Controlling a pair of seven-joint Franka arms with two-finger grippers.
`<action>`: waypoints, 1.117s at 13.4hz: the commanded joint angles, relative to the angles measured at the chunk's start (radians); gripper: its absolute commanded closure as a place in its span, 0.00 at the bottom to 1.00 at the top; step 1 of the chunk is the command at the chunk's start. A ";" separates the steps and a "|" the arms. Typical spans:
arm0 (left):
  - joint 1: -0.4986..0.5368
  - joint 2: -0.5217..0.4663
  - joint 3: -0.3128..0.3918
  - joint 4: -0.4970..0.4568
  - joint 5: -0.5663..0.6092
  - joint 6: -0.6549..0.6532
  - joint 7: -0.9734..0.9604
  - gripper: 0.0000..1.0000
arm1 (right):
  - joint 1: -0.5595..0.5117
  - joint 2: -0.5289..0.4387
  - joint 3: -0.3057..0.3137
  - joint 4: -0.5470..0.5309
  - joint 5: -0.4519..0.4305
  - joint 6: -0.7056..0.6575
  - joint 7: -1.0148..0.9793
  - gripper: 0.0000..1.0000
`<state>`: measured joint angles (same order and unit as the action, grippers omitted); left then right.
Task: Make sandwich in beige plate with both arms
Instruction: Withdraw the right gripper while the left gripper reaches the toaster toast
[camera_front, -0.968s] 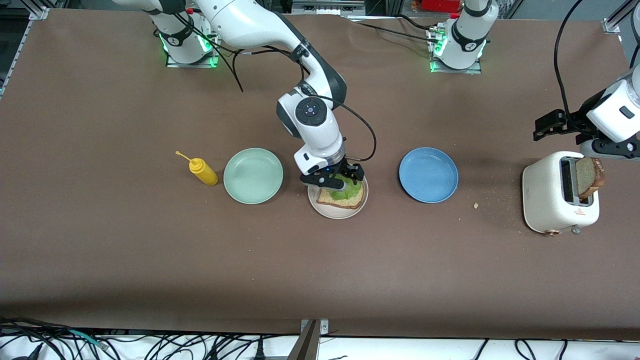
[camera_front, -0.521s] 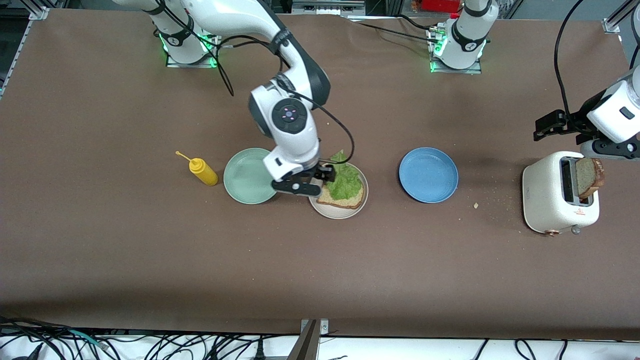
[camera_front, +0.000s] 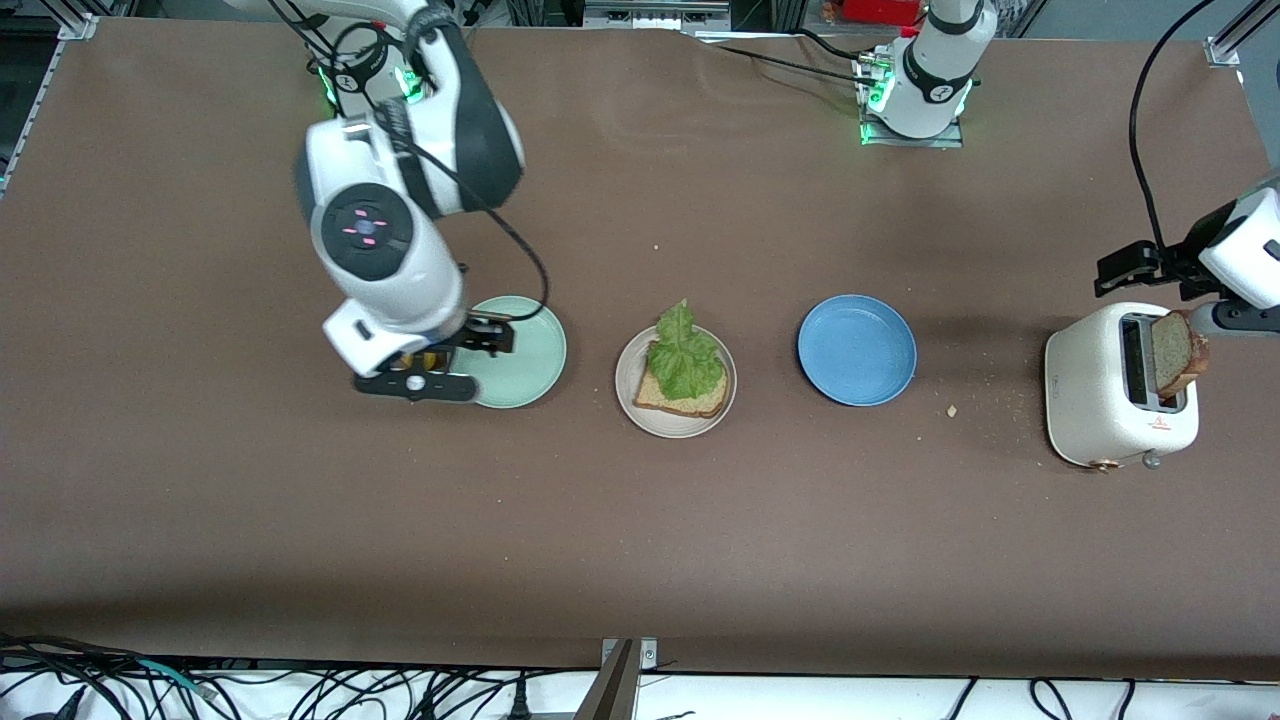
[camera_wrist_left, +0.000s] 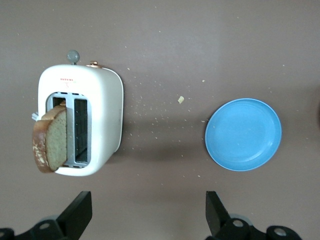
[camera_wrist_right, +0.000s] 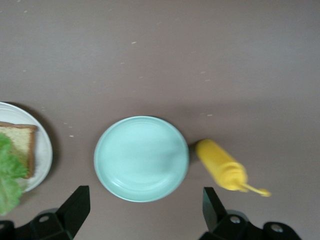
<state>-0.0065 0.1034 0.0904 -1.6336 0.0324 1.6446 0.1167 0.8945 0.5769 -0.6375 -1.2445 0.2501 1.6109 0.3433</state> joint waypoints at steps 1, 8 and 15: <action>0.057 -0.005 -0.008 -0.057 0.029 0.088 0.084 0.00 | 0.011 -0.087 -0.094 -0.015 -0.003 -0.115 -0.111 0.00; 0.201 0.036 -0.008 -0.144 0.029 0.263 0.277 0.00 | 0.006 -0.124 -0.298 -0.016 0.008 -0.184 -0.308 0.00; 0.295 0.090 -0.008 -0.247 0.029 0.475 0.374 0.00 | -0.157 -0.224 -0.175 -0.052 0.008 -0.123 -0.325 0.00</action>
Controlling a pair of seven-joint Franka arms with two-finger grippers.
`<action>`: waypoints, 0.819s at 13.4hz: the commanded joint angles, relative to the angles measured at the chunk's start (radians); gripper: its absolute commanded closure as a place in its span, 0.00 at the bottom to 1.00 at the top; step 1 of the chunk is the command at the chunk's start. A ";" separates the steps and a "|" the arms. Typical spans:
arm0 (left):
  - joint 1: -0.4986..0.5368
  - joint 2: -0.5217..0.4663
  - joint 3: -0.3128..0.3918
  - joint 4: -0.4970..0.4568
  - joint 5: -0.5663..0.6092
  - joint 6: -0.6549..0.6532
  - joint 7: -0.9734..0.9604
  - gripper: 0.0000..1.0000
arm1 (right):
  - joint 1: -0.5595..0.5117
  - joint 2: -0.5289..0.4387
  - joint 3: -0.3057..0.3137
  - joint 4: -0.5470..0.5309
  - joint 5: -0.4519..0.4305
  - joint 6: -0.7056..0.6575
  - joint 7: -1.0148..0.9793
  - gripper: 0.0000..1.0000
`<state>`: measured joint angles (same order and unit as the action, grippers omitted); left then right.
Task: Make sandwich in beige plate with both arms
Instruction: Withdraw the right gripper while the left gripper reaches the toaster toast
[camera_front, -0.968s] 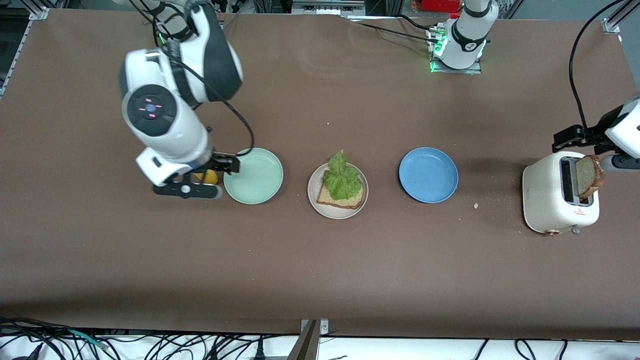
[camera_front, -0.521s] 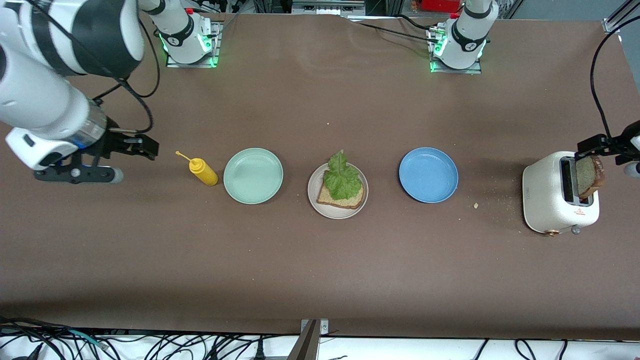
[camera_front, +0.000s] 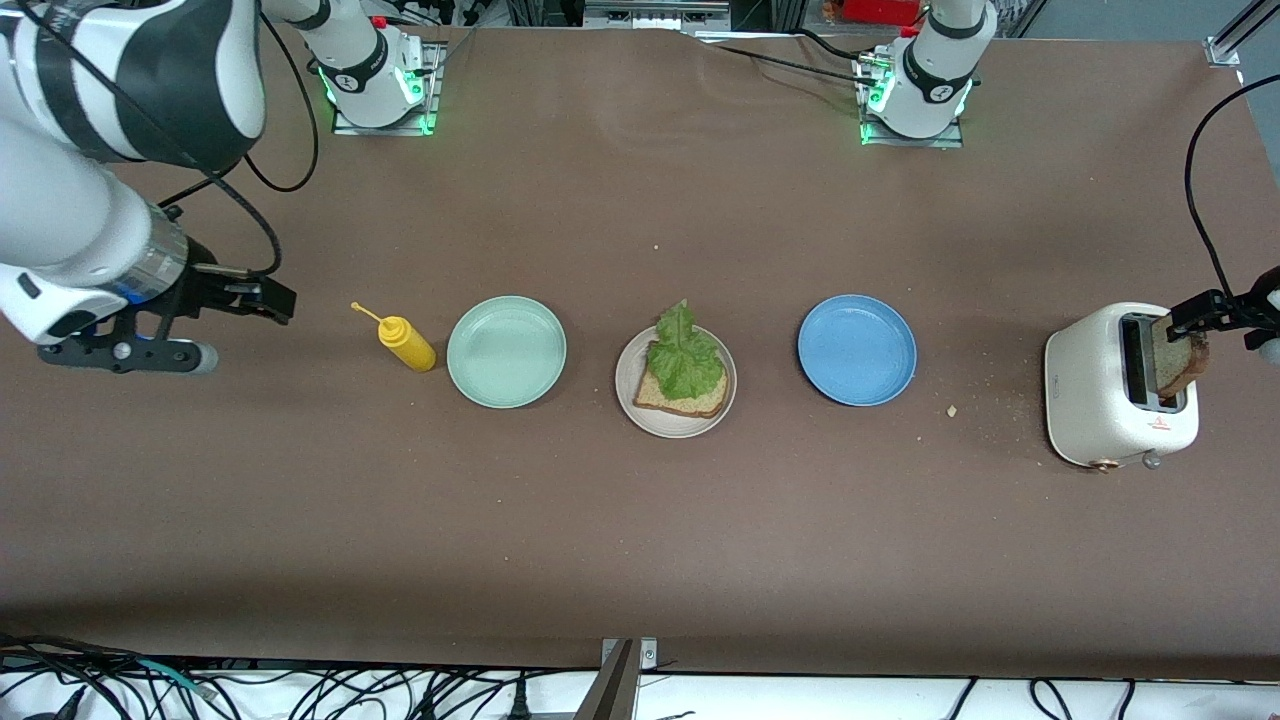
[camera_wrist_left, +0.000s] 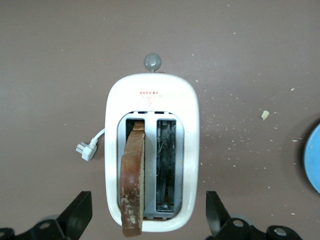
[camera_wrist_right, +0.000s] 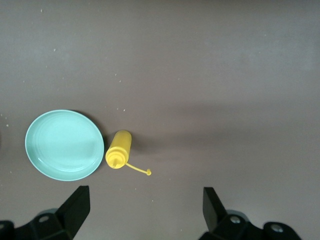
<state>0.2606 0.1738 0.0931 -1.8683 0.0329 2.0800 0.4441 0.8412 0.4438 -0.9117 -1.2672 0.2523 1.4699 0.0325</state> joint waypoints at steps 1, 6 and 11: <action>0.048 0.039 -0.010 -0.012 0.028 0.055 0.060 0.00 | -0.167 -0.129 0.176 -0.034 -0.008 0.018 -0.010 0.00; 0.069 0.092 -0.012 -0.006 0.015 0.077 0.065 0.00 | -0.492 -0.316 0.556 -0.183 -0.193 0.021 0.006 0.00; 0.068 0.092 -0.012 0.001 0.027 0.061 0.065 0.83 | -0.728 -0.490 0.853 -0.428 -0.295 0.161 0.010 0.00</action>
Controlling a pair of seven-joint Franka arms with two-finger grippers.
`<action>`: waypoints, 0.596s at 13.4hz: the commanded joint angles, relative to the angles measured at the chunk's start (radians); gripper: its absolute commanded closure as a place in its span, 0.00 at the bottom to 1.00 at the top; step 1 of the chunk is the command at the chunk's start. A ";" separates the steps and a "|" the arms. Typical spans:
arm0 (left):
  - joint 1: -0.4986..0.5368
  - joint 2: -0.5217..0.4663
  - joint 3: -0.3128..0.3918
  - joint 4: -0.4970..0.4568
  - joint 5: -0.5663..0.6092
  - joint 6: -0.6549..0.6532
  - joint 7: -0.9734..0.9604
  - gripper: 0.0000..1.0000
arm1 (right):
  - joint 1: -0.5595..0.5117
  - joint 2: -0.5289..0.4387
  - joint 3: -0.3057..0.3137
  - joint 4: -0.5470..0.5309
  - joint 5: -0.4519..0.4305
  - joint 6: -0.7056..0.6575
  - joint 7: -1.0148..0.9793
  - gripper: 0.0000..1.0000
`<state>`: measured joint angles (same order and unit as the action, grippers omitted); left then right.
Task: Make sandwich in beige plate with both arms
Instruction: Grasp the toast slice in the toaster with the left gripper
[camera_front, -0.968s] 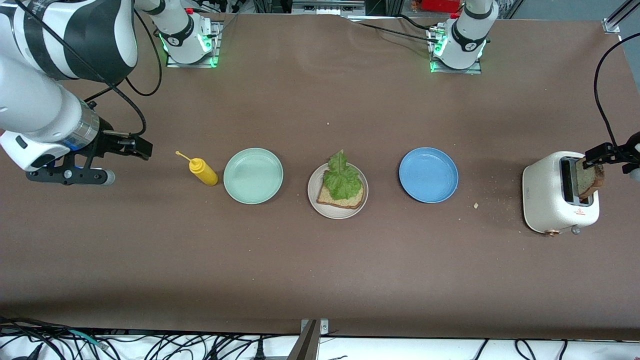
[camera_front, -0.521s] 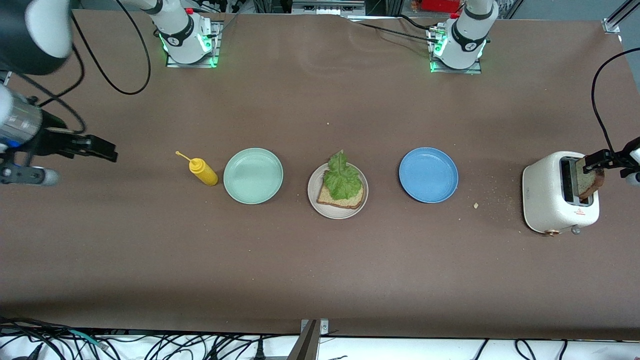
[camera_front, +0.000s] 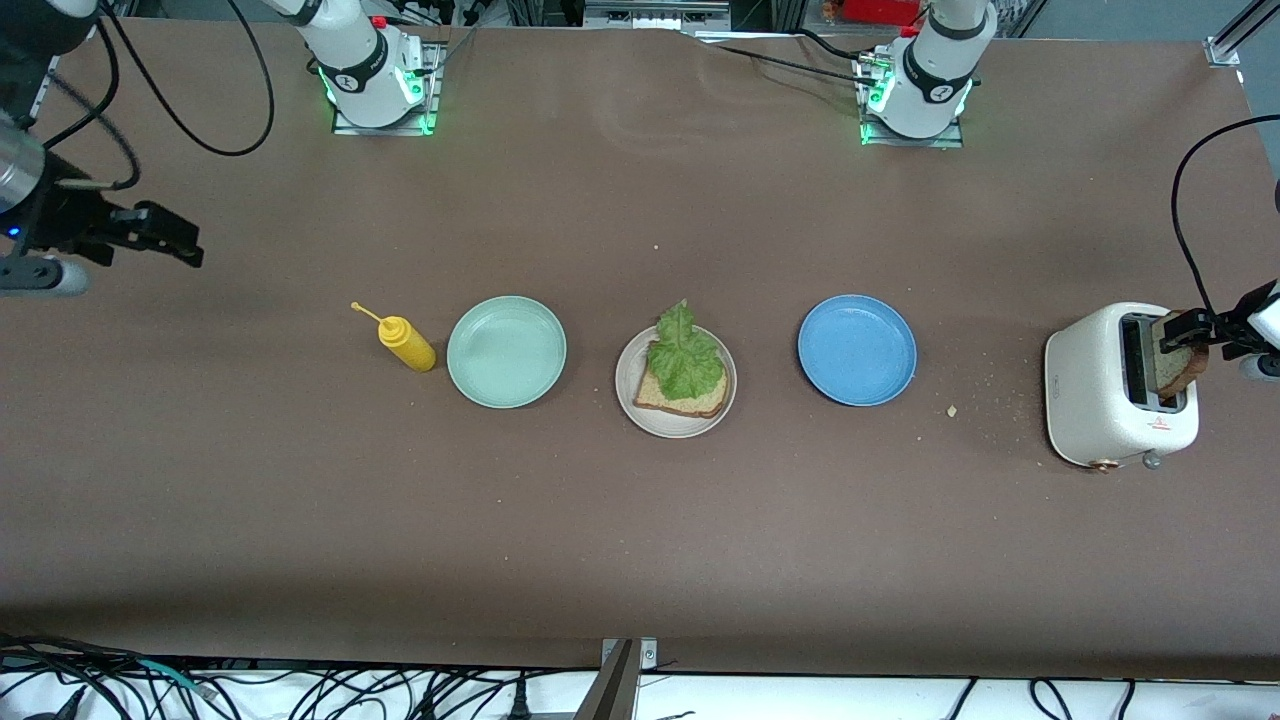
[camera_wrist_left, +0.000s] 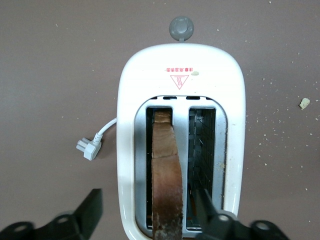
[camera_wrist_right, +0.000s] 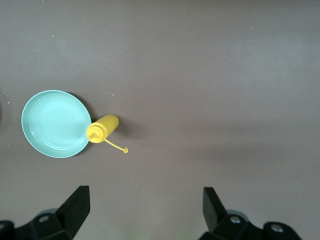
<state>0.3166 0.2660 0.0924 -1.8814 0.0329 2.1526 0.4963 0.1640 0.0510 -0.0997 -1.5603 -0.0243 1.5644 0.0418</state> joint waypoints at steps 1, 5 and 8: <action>0.012 -0.002 -0.011 0.016 0.027 -0.011 0.013 0.87 | -0.052 -0.096 0.038 -0.136 -0.010 0.062 0.001 0.00; 0.012 -0.005 -0.013 0.044 0.027 -0.013 0.007 1.00 | -0.052 -0.069 0.025 -0.096 -0.005 0.054 -0.008 0.00; 0.001 -0.007 -0.016 0.083 0.028 -0.065 0.007 1.00 | -0.049 -0.069 0.029 -0.095 -0.006 0.054 0.001 0.00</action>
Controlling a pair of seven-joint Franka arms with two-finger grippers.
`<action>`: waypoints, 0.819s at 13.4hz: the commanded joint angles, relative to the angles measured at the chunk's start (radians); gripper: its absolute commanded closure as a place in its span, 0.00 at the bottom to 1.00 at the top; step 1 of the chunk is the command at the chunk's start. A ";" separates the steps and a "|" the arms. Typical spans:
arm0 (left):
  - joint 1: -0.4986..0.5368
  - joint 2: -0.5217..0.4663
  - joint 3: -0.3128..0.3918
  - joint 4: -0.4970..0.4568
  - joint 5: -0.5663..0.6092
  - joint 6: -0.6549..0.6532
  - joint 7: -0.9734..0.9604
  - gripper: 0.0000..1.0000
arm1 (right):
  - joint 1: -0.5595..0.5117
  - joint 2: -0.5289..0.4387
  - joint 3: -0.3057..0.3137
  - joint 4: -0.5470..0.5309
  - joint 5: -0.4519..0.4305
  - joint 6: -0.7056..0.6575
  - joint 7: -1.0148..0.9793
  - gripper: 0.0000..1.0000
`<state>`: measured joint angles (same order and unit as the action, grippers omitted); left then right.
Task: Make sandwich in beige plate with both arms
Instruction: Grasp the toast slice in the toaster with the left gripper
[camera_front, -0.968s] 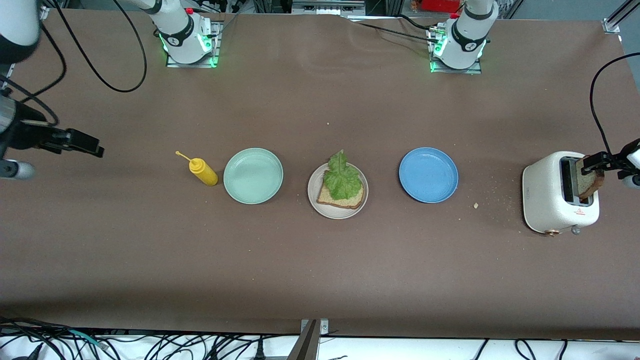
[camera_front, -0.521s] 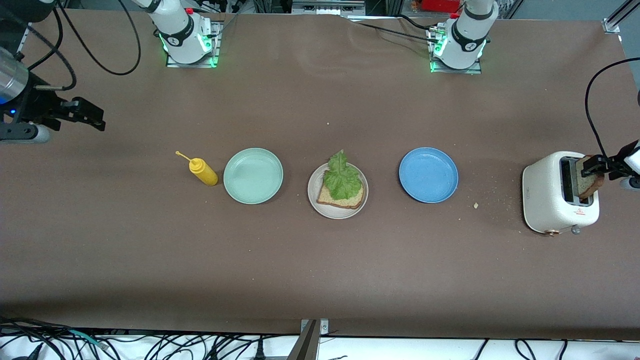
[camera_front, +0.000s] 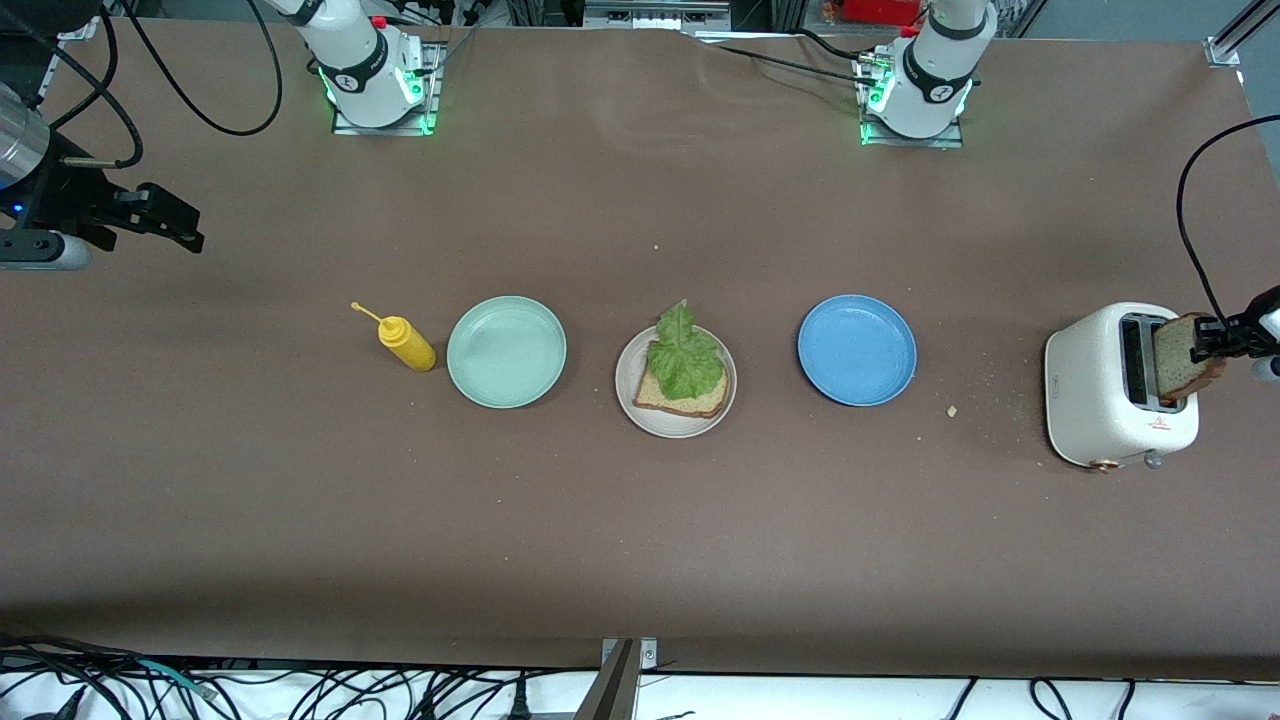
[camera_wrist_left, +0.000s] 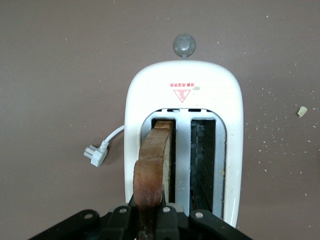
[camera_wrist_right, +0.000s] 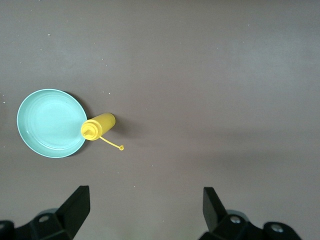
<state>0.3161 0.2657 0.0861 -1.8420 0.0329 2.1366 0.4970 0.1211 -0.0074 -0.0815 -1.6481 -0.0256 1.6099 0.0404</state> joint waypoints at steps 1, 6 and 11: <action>0.001 -0.008 -0.009 0.070 0.027 -0.075 0.006 1.00 | -0.006 -0.011 0.011 -0.007 -0.007 0.010 0.003 0.00; 0.000 -0.008 -0.092 0.277 0.025 -0.323 0.006 1.00 | -0.006 -0.009 0.011 -0.007 -0.005 0.010 0.003 0.00; -0.041 -0.003 -0.186 0.389 0.006 -0.498 -0.003 1.00 | -0.001 -0.009 0.011 -0.007 -0.004 0.012 0.004 0.00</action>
<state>0.2973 0.2528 -0.0783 -1.4868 0.0328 1.6922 0.4961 0.1220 -0.0074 -0.0785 -1.6481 -0.0255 1.6136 0.0404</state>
